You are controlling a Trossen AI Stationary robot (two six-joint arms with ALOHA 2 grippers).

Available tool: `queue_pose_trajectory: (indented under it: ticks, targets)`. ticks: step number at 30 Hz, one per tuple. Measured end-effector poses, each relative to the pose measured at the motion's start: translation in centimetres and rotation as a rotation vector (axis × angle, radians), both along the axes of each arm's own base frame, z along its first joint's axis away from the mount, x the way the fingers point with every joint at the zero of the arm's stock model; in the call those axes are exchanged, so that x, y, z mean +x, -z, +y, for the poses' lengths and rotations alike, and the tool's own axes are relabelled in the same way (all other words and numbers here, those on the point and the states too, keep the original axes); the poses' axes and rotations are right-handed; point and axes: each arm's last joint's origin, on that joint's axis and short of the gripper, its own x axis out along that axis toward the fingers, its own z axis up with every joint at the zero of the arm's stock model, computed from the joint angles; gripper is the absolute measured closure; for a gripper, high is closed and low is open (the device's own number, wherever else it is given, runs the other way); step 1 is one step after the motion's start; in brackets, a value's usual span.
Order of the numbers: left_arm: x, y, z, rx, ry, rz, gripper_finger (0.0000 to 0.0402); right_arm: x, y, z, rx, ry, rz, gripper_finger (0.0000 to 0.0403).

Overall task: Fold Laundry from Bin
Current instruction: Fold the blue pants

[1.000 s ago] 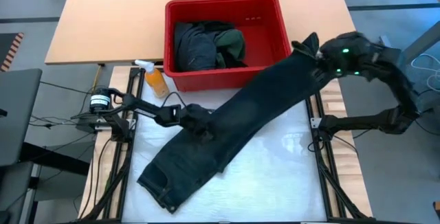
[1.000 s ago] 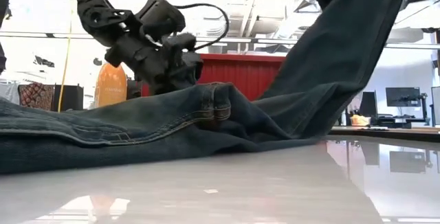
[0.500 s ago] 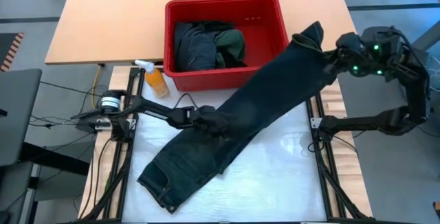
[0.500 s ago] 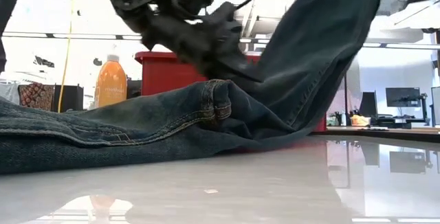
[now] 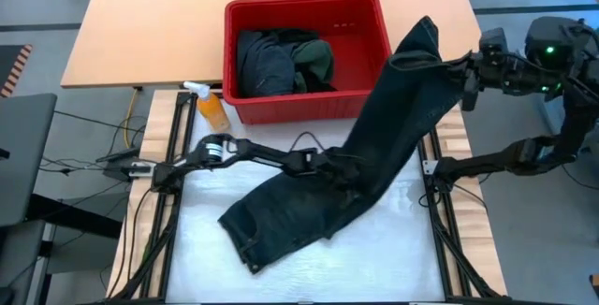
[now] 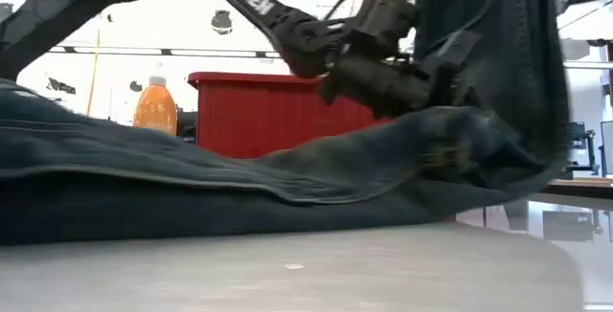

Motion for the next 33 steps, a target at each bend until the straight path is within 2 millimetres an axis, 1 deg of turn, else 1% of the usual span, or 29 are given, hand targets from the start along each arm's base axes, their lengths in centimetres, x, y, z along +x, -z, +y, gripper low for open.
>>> queue_pose_trajectory:
  ticks: [2,4,7,9,11,13,15,17,19,21,23,26,28,30,33]
  targets:
    - [0.7,-0.9,0.2,0.008,0.03,0.021,0.0278,0.0,0.0,0.1,0.022,-0.013,0.002,0.0361]
    - [0.8,-2.0,0.7,0.028,0.068,0.065,0.0278,-0.1,0.4,0.1,0.043,-0.016,0.031,0.0361]
    - [-0.6,-4.7,1.2,0.079,0.132,0.175,0.0278,-0.2,0.7,0.2,0.068,-0.015,0.065,0.0361]
    - [-2.1,-7.1,1.4,0.165,0.143,0.244,0.0278,-0.1,1.0,0.2,0.084,-0.013,0.076,0.0361]
    - [-4.3,-9.4,1.2,0.273,0.149,0.343,0.0278,0.2,1.3,0.1,0.1,-0.024,0.09,0.0361]
    - [-6.5,-11.5,0.6,0.382,0.154,0.439,0.0278,0.8,1.7,0.0,0.114,-0.057,0.115,0.0361]
    - [-8.8,-13.2,-0.2,0.464,0.169,0.538,0.0278,1.8,2.2,-0.2,0.127,-0.105,0.144,0.0361]
    - [-11.1,-14.9,-0.9,0.516,0.159,0.584,0.0278,3.7,2.8,-0.4,0.143,-0.163,0.163,0.0361]
    - [-13.6,-16.2,-1.3,0.53,0.138,0.596,0.0278,6.2,3.5,-0.5,0.142,-0.21,0.166,0.0361]
    - [-16.3,-16.7,-1.5,0.509,0.094,0.594,0.0278,9.1,4.6,-0.3,0.131,-0.26,0.185,0.0361]
    - [-19.2,-16.8,-1.9,0.472,0.023,0.583,0.0278,12.0,5.8,0.4,0.124,-0.319,0.21,0.0361]
    - [-23.6,-16.9,-2.5,0.411,-0.093,0.537,0.0278,16.6,8.0,2.2,0.118,-0.374,0.261,0.0361]
    - [-26.3,-17.0,-2.9,0.372,-0.166,0.505,0.0278,19.2,9.4,3.6,0.117,-0.41,0.301,0.0361]
    - [-28.8,-17.0,-3.1,0.343,-0.228,0.494,0.0278,21.8,10.6,5.1,0.125,-0.418,0.312,0.0361]
    - [-32.1,-17.5,-3.3,0.317,-0.287,0.444,0.0278,26.1,13.3,7.6,0.146,-0.424,0.348,0.0361]
